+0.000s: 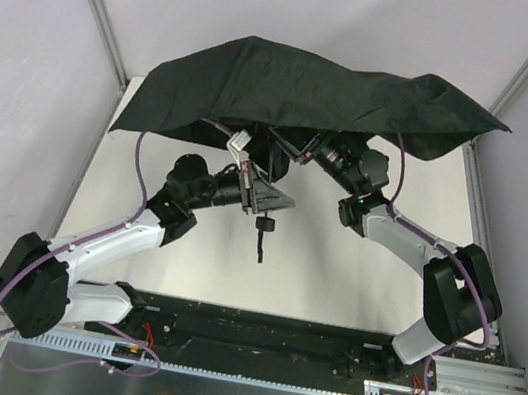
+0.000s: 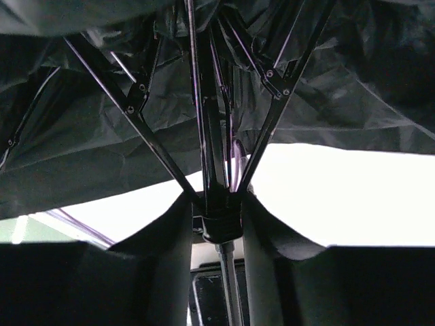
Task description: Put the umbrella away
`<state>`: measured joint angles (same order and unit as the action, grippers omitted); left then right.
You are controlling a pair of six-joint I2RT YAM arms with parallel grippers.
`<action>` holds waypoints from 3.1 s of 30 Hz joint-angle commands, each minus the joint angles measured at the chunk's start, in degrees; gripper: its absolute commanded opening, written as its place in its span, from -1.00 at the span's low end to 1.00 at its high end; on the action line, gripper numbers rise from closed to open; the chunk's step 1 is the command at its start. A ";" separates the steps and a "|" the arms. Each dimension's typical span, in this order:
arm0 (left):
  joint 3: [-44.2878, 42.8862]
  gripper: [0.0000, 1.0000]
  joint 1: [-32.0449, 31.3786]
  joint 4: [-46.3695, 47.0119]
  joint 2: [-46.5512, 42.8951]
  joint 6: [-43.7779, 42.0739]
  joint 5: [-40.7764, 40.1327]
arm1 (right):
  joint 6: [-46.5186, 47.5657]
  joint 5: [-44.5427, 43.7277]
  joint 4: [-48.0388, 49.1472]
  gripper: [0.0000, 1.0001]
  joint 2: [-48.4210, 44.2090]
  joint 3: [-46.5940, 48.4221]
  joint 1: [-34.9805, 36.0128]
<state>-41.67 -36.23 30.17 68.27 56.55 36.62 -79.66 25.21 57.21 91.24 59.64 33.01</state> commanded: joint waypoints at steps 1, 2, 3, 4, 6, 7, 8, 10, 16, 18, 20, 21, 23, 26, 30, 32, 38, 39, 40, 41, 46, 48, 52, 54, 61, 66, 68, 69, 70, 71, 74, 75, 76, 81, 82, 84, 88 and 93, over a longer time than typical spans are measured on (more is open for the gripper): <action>-1.73 -1.00 -0.08 5.36 -0.79 -1.89 1.83 | 3.62 3.52 1.53 -0.57 0.52 3.91 -0.54; -1.83 -1.00 0.23 5.21 -0.96 -1.85 1.68 | 4.77 4.10 0.81 -0.75 0.48 3.91 -0.56; -1.92 -1.00 0.74 5.05 -1.08 -1.82 1.60 | 6.00 4.91 -0.21 -0.88 0.28 3.91 -0.57; -2.01 -1.00 1.34 4.80 -1.23 -1.68 1.47 | 7.28 5.98 -1.07 -0.94 0.04 3.82 -0.45; -2.30 -1.00 2.81 4.43 -1.52 -1.59 1.38 | 10.67 6.82 -3.07 -0.98 -1.43 2.70 0.62; -2.55 -1.00 3.61 4.31 -1.50 -1.65 1.58 | 12.21 5.83 -4.30 -0.99 -2.70 1.68 1.73; -2.85 -1.00 4.45 4.25 -1.40 -1.64 1.82 | 13.46 3.85 -6.32 -1.00 -4.17 0.60 3.47; -3.78 -1.00 5.83 4.21 -0.95 -1.45 2.56 | 14.97 -0.46 -8.30 -1.00 -6.48 -1.89 6.39; -5.72 -1.00 6.89 4.15 -1.11 -1.46 3.49 | 13.97 -5.17 -5.69 -1.00 -9.03 -8.04 8.19; -5.27 -1.00 6.94 4.12 -1.30 -1.39 3.71 | 13.71 -5.68 -4.23 -1.00 -8.86 -8.77 7.72; -4.19 -1.00 6.65 4.04 -1.47 -1.30 3.56 | 12.50 -5.28 -0.79 -1.00 -7.56 -8.91 6.15; -3.36 -0.99 6.23 4.03 -1.69 -1.29 3.33 | 11.98 -5.01 1.89 -1.00 -6.69 -8.92 5.16; -1.60 -0.66 5.15 4.02 -2.30 -1.34 3.05 | 10.51 -4.05 6.70 -1.00 -4.51 -8.20 2.30; 2.71 0.13 3.79 4.02 -4.22 -1.37 2.22 | 8.99 -1.40 12.98 -1.00 -1.15 -6.16 -1.62; 10.13 0.83 3.29 3.94 -8.56 -2.15 2.78 | 11.94 2.51 19.83 -1.00 2.24 -3.65 -6.31; 13.02 0.95 3.23 3.87 -10.25 -3.16 5.84 | 12.89 5.65 22.32 -1.00 4.11 -1.76 -9.00; 19.21 0.57 3.11 -0.47 -23.64 -8.39 14.65 | 15.03 17.33 30.35 -1.00 9.87 3.19 -17.17; 19.01 0.56 3.15 -2.44 -26.57 -9.36 16.00 | 16.01 19.04 30.52 -1.00 10.07 3.55 -18.55; 18.26 0.57 3.16 -4.31 -29.32 -10.24 17.55 | 16.68 20.69 30.60 -1.00 10.22 3.86 -19.67; 17.09 0.60 3.22 -6.39 -32.09 -11.38 19.12 | 17.01 22.17 30.77 -1.00 10.33 4.06 -20.72; 1.37 0.80 3.51 -27.79 -41.66 -28.04 19.72 | 22.05 31.99 32.00 -1.00 9.50 4.29 -22.69; -7.63 0.82 3.66 -37.84 -41.89 -36.55 10.73 | 24.65 34.68 32.79 -1.00 9.62 4.31 -22.63; -21.03 0.95 3.85 -46.48 -37.30 -37.72 -17.18 | 30.35 41.08 33.37 -1.00 9.41 4.42 -21.57; -25.53 0.98 3.85 -48.97 -33.52 -34.40 -28.75 | 31.16 43.85 33.51 -1.00 9.24 4.43 -21.12; -33.87 0.99 7.85 -49.59 -19.85 -26.99 -26.57 | 28.41 49.48 33.69 -1.00 7.78 3.49 -17.75; -34.78 0.99 12.59 -48.05 -13.47 -22.17 -16.86 | 27.65 49.75 33.67 -1.00 6.00 2.93 -13.91; -34.24 0.99 13.24 -47.28 -11.83 -21.37 -13.75 | 27.61 49.05 33.67 -1.00 5.71 2.87 -13.12; -33.68 0.99 13.35 -46.90 -11.00 -21.03 -12.09 | 27.62 48.53 33.67 -1.00 5.71 2.86 -12.92; -32.92 0.99 13.32 -46.45 -10.33 -20.64 -10.60 | 27.71 48.04 33.67 -1.00 5.75 2.86 -12.73; -32.01 0.99 13.30 -45.47 -9.90 -20.36 -9.02 | 27.80 47.71 33.67 -1.00 5.72 2.86 -12.59; -28.65 0.99 12.79 -41.20 -9.18 -19.65 -4.79 | 27.85 47.33 33.67 -1.00 6.31 2.85 -12.13; -27.72 0.99 12.25 -39.73 -9.15 -19.78 -4.05 | 27.69 47.36 33.67 -1.00 6.53 2.85 -12.02; -27.04 0.99 11.62 -38.60 -9.05 -20.11 -3.86 | 27.62 47.42 33.76 -1.00 6.86 2.81 -11.93; -26.98 0.99 8.37 -37.33 -5.34 -23.27 -6.23 | 27.66 48.28 33.76 -1.00 6.69 2.85 -11.09; -27.37 0.99 8.06 -37.31 -4.06 -23.39 -6.44 | 27.56 48.58 33.76 -1.00 6.55 2.85 -10.84; -28.57 0.99 7.78 -37.30 -1.29 -23.85 -7.67 | 27.13 49.33 33.76 -1.00 6.35 2.85 -10.25; -31.49 0.62 7.34 -37.29 2.38 -23.46 -12.67 | 25.69 50.31 33.76 -1.00 6.98 2.83 -8.87; -34.74 -0.69 6.19 -36.80 5.25 -21.06 -15.74 | 24.87 49.81 33.77 -1.00 7.49 2.75 -7.51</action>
<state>-72.51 -28.56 -8.64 71.42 34.92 24.45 -54.35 74.52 71.50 100.20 60.86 22.52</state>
